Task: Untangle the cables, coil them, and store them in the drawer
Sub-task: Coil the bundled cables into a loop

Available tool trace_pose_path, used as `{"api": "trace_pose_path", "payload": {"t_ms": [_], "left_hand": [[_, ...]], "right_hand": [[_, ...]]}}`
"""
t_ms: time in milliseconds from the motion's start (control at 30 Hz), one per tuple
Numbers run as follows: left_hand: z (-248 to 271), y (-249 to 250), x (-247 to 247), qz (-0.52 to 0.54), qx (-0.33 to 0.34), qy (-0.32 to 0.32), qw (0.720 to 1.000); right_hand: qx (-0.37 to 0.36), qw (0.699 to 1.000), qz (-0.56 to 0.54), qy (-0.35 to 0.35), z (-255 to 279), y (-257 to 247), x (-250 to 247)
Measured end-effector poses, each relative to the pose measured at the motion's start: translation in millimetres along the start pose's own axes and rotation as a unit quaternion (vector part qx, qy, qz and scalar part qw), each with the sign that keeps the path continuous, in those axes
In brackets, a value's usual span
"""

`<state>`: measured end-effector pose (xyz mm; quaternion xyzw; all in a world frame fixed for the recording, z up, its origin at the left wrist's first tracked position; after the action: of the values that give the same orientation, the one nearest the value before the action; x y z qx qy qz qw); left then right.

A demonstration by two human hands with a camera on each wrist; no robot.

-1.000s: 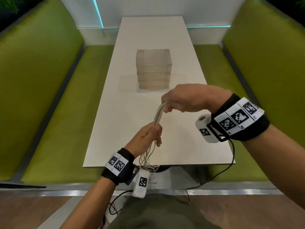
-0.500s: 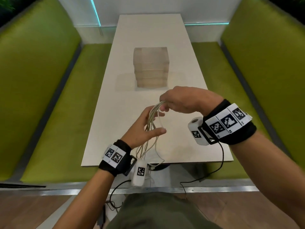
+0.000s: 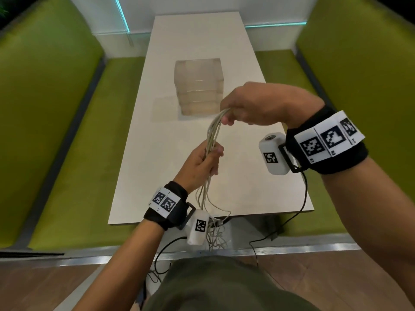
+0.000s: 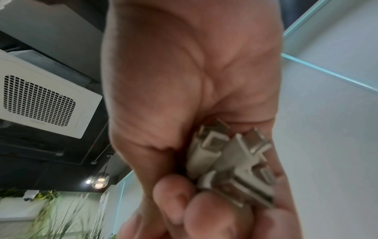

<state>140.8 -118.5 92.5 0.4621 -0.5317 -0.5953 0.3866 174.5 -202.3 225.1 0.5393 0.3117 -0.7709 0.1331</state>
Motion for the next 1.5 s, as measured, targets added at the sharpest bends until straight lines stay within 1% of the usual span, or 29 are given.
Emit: {"api": "trace_pose_path", "payload": {"t_ms": [167, 233, 300, 433, 500, 633, 667, 733, 833, 967, 1033, 1100, 1133, 1200, 1300, 1367, 1433, 1500], "left_hand": [[4, -3, -1, 0.036, 0.015, -0.004, 0.999], [3, 4, -3, 0.027, 0.028, -0.003, 0.999], [2, 14, -5, 0.020, 0.048, 0.004, 0.999], [-5, 40, -4, 0.033, 0.084, 0.021, 0.996], [-8, 43, 1, 0.042, 0.069, 0.014, 0.997], [0, 29, 10, 0.062, 0.045, -0.003, 0.997], [1, 25, 11, 0.056, 0.041, -0.008, 0.998], [3, 17, 11, 0.041, 0.031, -0.011, 0.999], [7, 8, 0, 0.087, 0.018, 0.018, 0.996], [7, 12, -16, 0.176, 0.017, 0.074, 0.981], [5, 13, -24, 0.210, 0.013, 0.114, 0.971], [4, 10, -29, 0.246, 0.002, 0.151, 0.958], [4, 8, -28, 0.268, -0.010, 0.154, 0.951], [5, 6, -22, 0.304, -0.028, 0.141, 0.942], [9, 3, -19, 0.320, -0.055, 0.131, 0.937], [12, -2, -19, 0.308, -0.073, 0.133, 0.939], [14, -6, -19, 0.298, -0.086, 0.135, 0.941], [14, -7, -19, 0.312, -0.093, 0.135, 0.936]], "right_hand": [[0.027, 0.999, -0.029, 0.019, 8, 10, -3], [0.031, 0.998, -0.041, 0.021, 10, 11, -1], [0.027, 0.999, -0.032, 0.006, 10, 9, 3], [0.012, 0.998, 0.023, -0.056, 6, -3, 24], [0.010, 0.997, 0.032, -0.068, 5, -5, 25], [0.024, 0.997, 0.006, -0.071, 7, 2, 21], [0.025, 0.997, -0.003, -0.069, 7, 3, 21], [0.023, 0.999, -0.021, -0.043, 5, 4, 16], [0.023, 0.999, -0.045, -0.018, 5, 7, 12], [0.027, 0.994, -0.109, 0.013, 6, 9, 26], [0.027, 0.989, -0.141, 0.035, 1, 3, 43], [0.037, 0.987, -0.147, 0.057, -6, -2, 70], [0.042, 0.985, -0.151, 0.066, -10, -4, 83], [0.043, 0.982, -0.166, 0.078, -14, -10, 106], [0.035, 0.983, -0.167, 0.072, -16, -18, 122], [0.012, 0.983, -0.174, 0.061, -16, -23, 124], [-0.008, 0.983, -0.180, 0.038, -18, -25, 128], [-0.021, 0.984, -0.174, 0.021, -20, -24, 134]]}}
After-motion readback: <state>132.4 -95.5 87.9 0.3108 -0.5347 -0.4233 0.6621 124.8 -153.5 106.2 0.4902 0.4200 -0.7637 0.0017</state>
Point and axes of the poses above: each hand's wrist, its own z-axis away from the middle knuckle, its own x-axis out of the palm, y = z × x, the point moved 9 cm from there along -z, towards the middle knuckle, and after that the axes turned 5 degrees about -x, right-handed, at the moved point
